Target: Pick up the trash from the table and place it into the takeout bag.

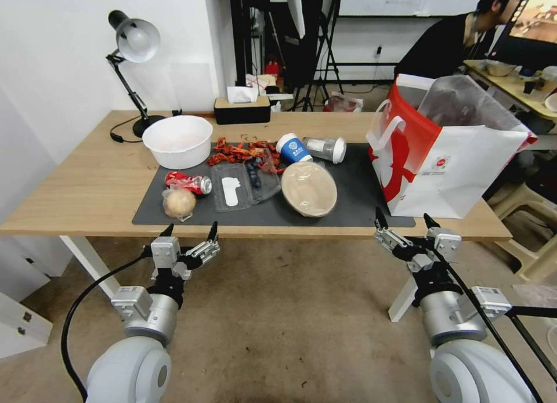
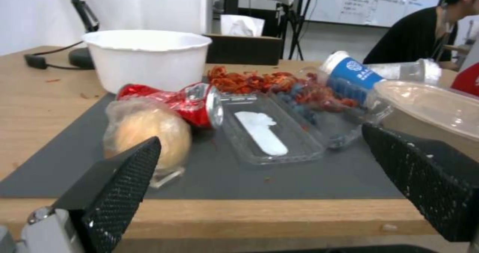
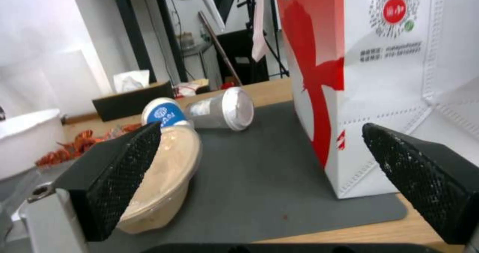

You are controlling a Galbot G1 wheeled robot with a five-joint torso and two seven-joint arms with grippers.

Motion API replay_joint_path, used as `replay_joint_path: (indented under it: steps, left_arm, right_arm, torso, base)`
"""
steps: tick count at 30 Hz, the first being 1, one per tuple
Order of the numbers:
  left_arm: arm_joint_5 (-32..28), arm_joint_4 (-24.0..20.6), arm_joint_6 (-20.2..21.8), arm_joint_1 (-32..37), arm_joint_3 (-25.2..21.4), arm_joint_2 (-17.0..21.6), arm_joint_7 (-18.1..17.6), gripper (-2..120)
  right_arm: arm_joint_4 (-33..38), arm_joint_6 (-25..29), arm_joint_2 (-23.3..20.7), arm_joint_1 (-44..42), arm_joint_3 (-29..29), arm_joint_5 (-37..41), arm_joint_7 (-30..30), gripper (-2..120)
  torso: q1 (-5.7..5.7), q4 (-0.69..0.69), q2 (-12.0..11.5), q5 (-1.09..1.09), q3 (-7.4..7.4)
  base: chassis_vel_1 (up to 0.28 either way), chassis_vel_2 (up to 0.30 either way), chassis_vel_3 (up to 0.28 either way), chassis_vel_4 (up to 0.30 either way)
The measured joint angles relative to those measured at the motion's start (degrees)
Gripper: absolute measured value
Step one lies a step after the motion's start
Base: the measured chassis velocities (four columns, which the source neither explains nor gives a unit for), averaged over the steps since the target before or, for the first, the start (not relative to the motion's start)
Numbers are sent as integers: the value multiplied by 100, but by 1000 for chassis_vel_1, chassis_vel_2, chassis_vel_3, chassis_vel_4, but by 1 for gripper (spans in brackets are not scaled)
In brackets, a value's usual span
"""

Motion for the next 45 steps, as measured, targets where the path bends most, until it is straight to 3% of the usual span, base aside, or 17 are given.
replay_joint_path:
  steps: [10, 18, 29, 39, 42, 44, 45]
  left_arm:
    - [23, 34, -130, 19, -39, -17, 30, 100]
    - [141, 34, -149, 51, -108, -71, 39, 100]
    - [182, 62, -180, 57, -147, -114, 31, 100]
    - [187, 124, -230, 28, -163, -120, 23, 100]
    - [205, 146, -257, 25, -133, -126, 22, 100]
    - [207, 149, -263, 26, -131, -126, 22, 100]
    - [215, 156, -283, 33, -128, -123, 22, 100]
  right_arm:
    - [-780, 318, -292, 652, -356, 1106, -80, 100]
    - [-1639, -7, -481, 1729, -1071, 2918, 326, 100]
    - [-2164, -403, -231, 2437, -1464, 3534, 927, 99]
    - [-2193, -488, -136, 2397, -1486, 3555, 1080, 73]
    - [-2177, -500, -133, 2365, -1443, 3547, 1160, 56]
    - [-2174, -502, -133, 2359, -1438, 3546, 1167, 54]
    - [-2162, -504, -132, 2343, -1425, 3544, 1188, 46]
  torso:
    - [0, 3, 0, 1, 0]
    - [0, 2, 0, 0, 0]
    - [0, 4, 0, 0, 0]
    - [0, 3, 0, 1, -1]
    - [0, 2, 0, 1, -1]
    - [-1, 2, 0, 1, 0]
    - [-1, 3, 0, 1, -1]
  base:
    - [0, 0, 0, 0]
    - [0, 0, 0, 0]
    - [0, 0, 0, 0]
    - [0, 0, 0, 0]
    - [0, 0, 0, 0]
    - [0, 0, 0, 0]
    - [0, 0, 0, 0]
